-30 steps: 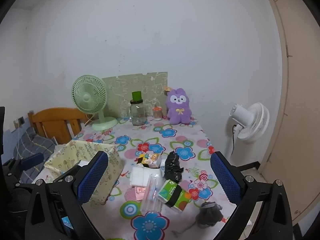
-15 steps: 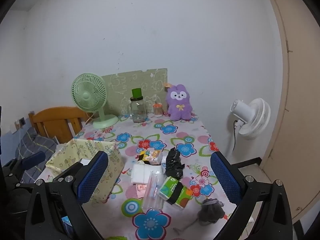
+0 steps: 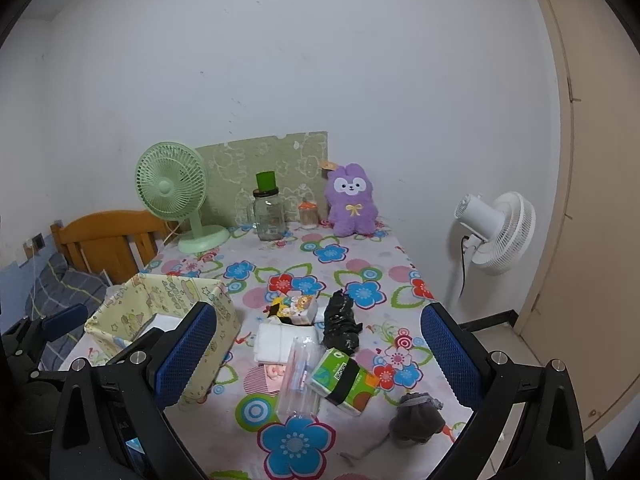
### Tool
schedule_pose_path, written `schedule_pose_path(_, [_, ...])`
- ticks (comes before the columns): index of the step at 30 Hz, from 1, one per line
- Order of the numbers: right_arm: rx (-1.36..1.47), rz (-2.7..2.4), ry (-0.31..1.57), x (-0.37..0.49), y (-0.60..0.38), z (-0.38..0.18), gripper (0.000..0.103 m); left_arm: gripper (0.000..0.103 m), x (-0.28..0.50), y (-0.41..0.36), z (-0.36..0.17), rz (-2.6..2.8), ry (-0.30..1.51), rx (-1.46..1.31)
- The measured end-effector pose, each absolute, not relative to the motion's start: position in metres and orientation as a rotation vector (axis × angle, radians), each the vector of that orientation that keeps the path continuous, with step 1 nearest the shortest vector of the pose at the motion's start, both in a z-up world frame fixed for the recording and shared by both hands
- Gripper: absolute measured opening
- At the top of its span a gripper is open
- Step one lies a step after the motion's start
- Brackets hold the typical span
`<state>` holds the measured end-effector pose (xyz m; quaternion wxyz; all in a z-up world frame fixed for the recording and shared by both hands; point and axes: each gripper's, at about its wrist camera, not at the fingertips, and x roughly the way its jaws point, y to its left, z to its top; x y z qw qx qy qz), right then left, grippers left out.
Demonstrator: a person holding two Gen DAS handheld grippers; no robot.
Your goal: Organize soft objects
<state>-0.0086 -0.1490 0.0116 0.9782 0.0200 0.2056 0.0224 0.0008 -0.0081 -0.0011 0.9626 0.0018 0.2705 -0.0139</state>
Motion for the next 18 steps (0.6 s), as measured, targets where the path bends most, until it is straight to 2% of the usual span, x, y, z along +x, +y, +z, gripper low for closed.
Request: schedule_pose_path(18, [0.048,0.036,0.412,-0.01,-0.1525,0.0123,0.103,0.103,-0.0021,-0.0151,0.0006,-0.045,0.495,0.025])
